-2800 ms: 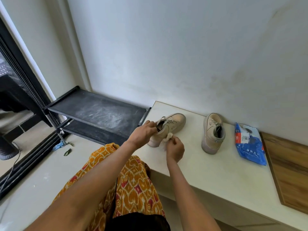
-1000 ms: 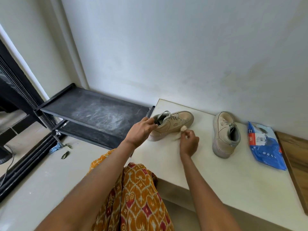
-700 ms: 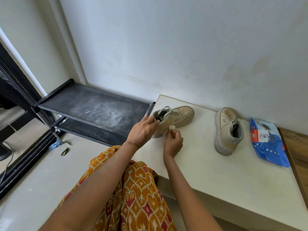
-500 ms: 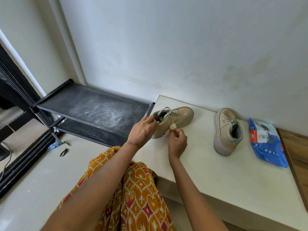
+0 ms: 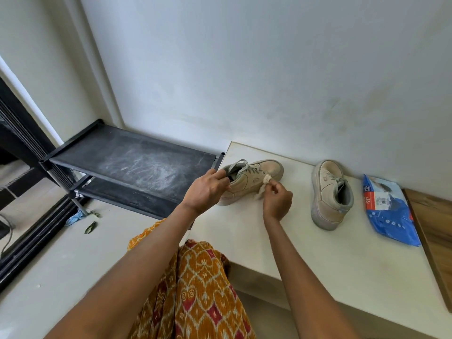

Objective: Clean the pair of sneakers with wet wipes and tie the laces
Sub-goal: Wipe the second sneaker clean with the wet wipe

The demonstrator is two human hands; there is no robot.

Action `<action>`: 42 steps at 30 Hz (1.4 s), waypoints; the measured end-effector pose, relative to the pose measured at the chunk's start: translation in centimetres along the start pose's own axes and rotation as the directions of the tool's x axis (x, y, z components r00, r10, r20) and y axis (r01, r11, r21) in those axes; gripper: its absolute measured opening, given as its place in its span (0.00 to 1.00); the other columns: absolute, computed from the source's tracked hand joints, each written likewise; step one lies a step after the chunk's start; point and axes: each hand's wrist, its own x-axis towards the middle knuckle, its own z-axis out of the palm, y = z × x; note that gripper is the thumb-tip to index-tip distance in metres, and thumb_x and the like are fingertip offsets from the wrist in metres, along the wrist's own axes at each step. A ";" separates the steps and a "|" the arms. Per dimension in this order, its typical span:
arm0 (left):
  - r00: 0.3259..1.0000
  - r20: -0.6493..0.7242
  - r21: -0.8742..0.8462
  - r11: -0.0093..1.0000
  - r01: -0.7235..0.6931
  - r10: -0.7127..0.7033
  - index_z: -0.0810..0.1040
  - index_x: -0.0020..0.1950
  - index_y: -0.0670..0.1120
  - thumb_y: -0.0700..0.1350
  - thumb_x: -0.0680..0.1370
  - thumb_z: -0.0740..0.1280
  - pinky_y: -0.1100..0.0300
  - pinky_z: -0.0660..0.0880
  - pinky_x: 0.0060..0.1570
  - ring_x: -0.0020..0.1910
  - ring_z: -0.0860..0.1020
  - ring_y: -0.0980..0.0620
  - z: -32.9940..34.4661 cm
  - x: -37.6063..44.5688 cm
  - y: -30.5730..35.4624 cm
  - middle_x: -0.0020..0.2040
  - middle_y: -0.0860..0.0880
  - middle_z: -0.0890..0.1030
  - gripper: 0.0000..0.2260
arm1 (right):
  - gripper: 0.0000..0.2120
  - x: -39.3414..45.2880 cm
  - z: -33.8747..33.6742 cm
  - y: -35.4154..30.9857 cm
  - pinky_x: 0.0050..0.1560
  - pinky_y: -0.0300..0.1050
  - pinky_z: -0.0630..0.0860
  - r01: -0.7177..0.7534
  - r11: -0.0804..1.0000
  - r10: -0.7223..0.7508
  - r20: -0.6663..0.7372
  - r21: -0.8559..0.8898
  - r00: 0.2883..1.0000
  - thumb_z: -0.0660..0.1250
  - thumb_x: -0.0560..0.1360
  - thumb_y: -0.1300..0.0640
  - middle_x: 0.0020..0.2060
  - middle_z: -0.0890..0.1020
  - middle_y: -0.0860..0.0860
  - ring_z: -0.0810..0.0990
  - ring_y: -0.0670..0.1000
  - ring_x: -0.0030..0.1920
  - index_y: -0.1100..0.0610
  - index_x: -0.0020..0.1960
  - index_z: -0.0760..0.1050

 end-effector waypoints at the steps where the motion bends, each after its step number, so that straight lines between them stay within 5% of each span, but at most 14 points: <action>1: 1.000 0.005 -0.002 1.000 -0.001 0.001 0.76 0.38 0.42 0.40 0.74 0.71 0.55 0.71 0.20 0.34 0.72 0.48 0.0 0.0 0.0 0.39 0.47 0.75 0.07 | 0.10 -0.1 0.1 -0.1 0.46 0.48 0.76 0.028 1.000 -0.028 0.011 -0.012 1.000 0.69 0.72 0.55 0.41 0.79 0.58 0.78 0.57 0.43 0.50 0.52 0.83; 5: 1.000 0.008 -0.005 1.000 -0.019 0.019 0.76 0.38 0.42 0.39 0.74 0.71 0.54 0.72 0.21 0.35 0.71 0.47 0.4 -0.1 -0.4 0.41 0.46 0.76 0.06 | 0.09 -2.1 -0.1 0.5 0.46 0.49 0.77 0.197 0.980 -0.196 0.071 -0.017 0.978 0.71 0.71 0.57 0.40 0.79 0.57 0.78 0.58 0.42 0.51 0.51 0.84; 11: 0.996 0.039 0.003 0.996 -0.084 0.084 0.74 0.37 0.41 0.38 0.74 0.69 0.56 0.71 0.21 0.34 0.71 0.47 -0.1 0.4 -1.3 0.40 0.45 0.75 0.06 | 0.09 1.4 -0.4 -0.8 0.50 0.51 0.76 -0.001 1.000 0.000 -0.035 -0.019 0.999 0.69 0.71 0.56 0.43 0.81 0.60 0.79 0.60 0.45 0.51 0.50 0.84; 16: 0.988 0.101 0.002 0.993 -0.119 0.118 0.74 0.35 0.41 0.33 0.68 0.74 0.59 0.68 0.24 0.34 0.74 0.45 -1.1 1.3 -2.8 0.39 0.45 0.75 0.10 | 0.07 -1.2 0.1 0.7 0.45 0.50 0.76 0.209 0.975 -0.202 0.082 -0.078 0.976 0.71 0.68 0.56 0.38 0.79 0.59 0.78 0.61 0.40 0.52 0.46 0.84; 21: 0.982 0.143 -0.025 0.993 -0.118 0.121 0.75 0.35 0.42 0.33 0.69 0.74 0.60 0.66 0.26 0.34 0.73 0.46 -1.1 1.6 -3.2 0.38 0.45 0.75 0.10 | 0.05 2.6 -0.6 0.6 0.49 0.51 0.76 -0.167 0.977 0.185 -0.145 0.130 0.972 0.68 0.71 0.52 0.43 0.83 0.54 0.79 0.57 0.48 0.50 0.45 0.81; 23: 0.988 0.119 -0.045 0.995 -0.092 0.097 0.74 0.35 0.42 0.33 0.69 0.73 0.58 0.68 0.25 0.34 0.72 0.45 -0.8 1.4 -3.1 0.37 0.45 0.74 0.09 | 0.05 3.1 -0.4 0.1 0.51 0.52 0.75 -0.209 0.968 0.229 -0.152 0.139 0.962 0.68 0.71 0.54 0.44 0.82 0.54 0.78 0.57 0.49 0.51 0.45 0.81; 29: 0.997 0.083 -0.113 0.994 0.007 0.002 0.74 0.38 0.41 0.33 0.74 0.68 0.55 0.70 0.28 0.38 0.70 0.46 -0.1 1.2 -3.0 0.40 0.45 0.74 0.06 | 0.04 0.6 0.8 1.1 0.41 0.44 0.69 -0.139 0.985 0.146 -0.057 0.101 0.988 0.68 0.70 0.57 0.42 0.82 0.58 0.78 0.59 0.46 0.57 0.43 0.80; 32: 0.994 0.112 -0.120 0.993 -0.002 0.016 0.74 0.38 0.41 0.33 0.73 0.68 0.57 0.68 0.30 0.39 0.71 0.46 -0.2 1.3 -3.4 0.40 0.45 0.74 0.06 | 0.04 1.1 0.1 1.8 0.44 0.48 0.74 -0.050 0.998 0.050 0.008 0.040 0.999 0.68 0.69 0.54 0.39 0.82 0.55 0.79 0.59 0.45 0.54 0.41 0.79; 36: 0.990 0.129 -0.110 0.993 -0.039 0.053 0.75 0.39 0.41 0.33 0.72 0.70 0.58 0.69 0.29 0.40 0.72 0.47 -0.6 1.4 -3.8 0.40 0.45 0.74 0.07 | 0.05 4.1 -1.4 1.2 0.46 0.49 0.75 -0.148 0.987 0.154 -0.087 0.069 0.984 0.67 0.70 0.53 0.44 0.83 0.54 0.79 0.57 0.46 0.53 0.43 0.80; 39: 0.996 0.071 -0.042 0.998 -0.053 0.055 0.75 0.39 0.40 0.33 0.71 0.71 0.56 0.72 0.24 0.38 0.72 0.46 -0.2 0.9 -3.5 0.41 0.46 0.73 0.07 | 0.06 2.7 -0.5 1.3 0.46 0.49 0.74 -0.094 0.995 0.095 -0.047 0.026 0.994 0.68 0.71 0.53 0.43 0.82 0.57 0.79 0.58 0.46 0.55 0.45 0.80; 42: 0.999 -0.001 0.042 0.998 -0.047 0.047 0.79 0.43 0.40 0.36 0.74 0.61 0.55 0.73 0.25 0.39 0.71 0.47 -0.1 0.5 -2.0 0.45 0.46 0.75 0.07 | 0.05 -0.3 0.7 2.2 0.44 0.46 0.73 -0.002 0.999 0.005 0.057 -0.044 0.998 0.68 0.70 0.53 0.39 0.81 0.58 0.78 0.59 0.42 0.53 0.42 0.80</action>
